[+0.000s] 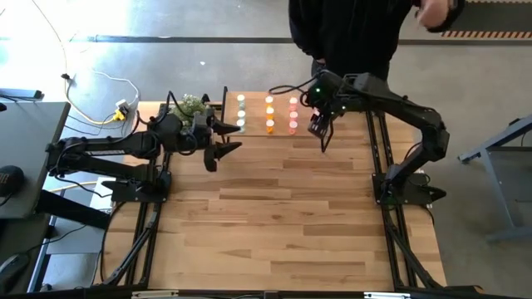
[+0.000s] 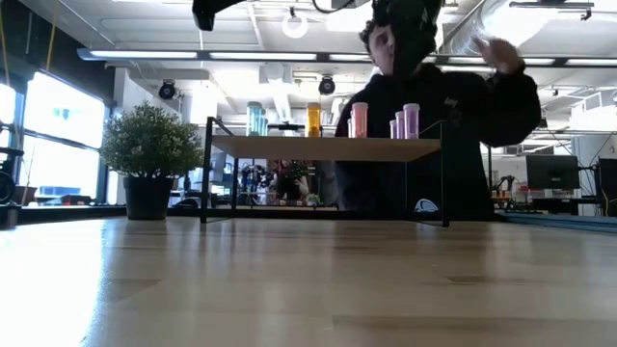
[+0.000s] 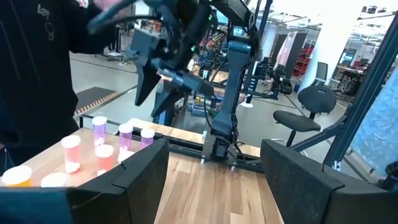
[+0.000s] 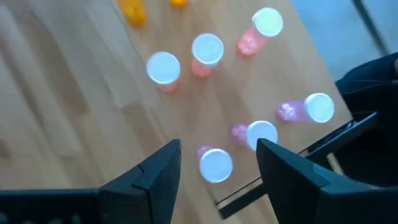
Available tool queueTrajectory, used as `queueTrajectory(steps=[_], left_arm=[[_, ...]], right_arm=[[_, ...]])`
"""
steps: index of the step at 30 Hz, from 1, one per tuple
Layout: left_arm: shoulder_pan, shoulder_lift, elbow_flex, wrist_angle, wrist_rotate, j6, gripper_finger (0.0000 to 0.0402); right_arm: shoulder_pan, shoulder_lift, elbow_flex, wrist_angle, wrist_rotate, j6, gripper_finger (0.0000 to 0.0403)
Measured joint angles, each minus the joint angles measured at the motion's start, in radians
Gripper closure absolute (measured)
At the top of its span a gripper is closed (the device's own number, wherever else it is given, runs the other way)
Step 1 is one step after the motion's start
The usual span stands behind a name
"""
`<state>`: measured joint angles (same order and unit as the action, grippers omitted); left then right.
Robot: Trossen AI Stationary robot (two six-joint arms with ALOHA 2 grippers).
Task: Pick and place medicine bottles onto shelf by color
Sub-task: Return to Home Position
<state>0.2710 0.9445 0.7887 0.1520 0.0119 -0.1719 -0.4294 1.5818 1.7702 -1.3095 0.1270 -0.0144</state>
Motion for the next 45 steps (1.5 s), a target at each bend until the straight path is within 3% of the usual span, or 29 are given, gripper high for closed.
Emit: queueTrajectory(steps=[6, 11, 16, 24, 30, 45], left_arm=[[0.0, -0.069, 0.0, -0.057, 0.002, -0.011, 0.0158], [-0.026, -0.135, 0.0, -0.159, 0.003, -0.009, 0.0158], [-0.078, -0.211, -0.011, -0.19, 0.014, 0.035, 0.0158], [-0.144, -0.315, -0.164, -0.193, 0.013, -0.011, 0.0158], [-0.193, -0.383, -0.275, -0.153, 0.011, -0.062, 0.0158], [-0.24, -0.583, -0.526, -0.04, -0.001, -0.088, 0.0158]], right_arm=[[0.0, -0.003, 0.113, -0.053, -0.1, 0.088, 0.0201], [0.026, -0.055, 0.122, -0.002, -0.134, 0.141, 0.0201], [0.089, -0.162, 0.048, 0.134, -0.064, 0.21, 0.0201], [0.198, -0.329, -0.082, 0.355, 0.027, 0.283, 0.0201], [0.261, -0.417, -0.163, 0.404, 0.038, 0.371, 0.0201], [0.429, -0.675, -0.434, 0.57, 0.263, 0.505, 0.0201]])
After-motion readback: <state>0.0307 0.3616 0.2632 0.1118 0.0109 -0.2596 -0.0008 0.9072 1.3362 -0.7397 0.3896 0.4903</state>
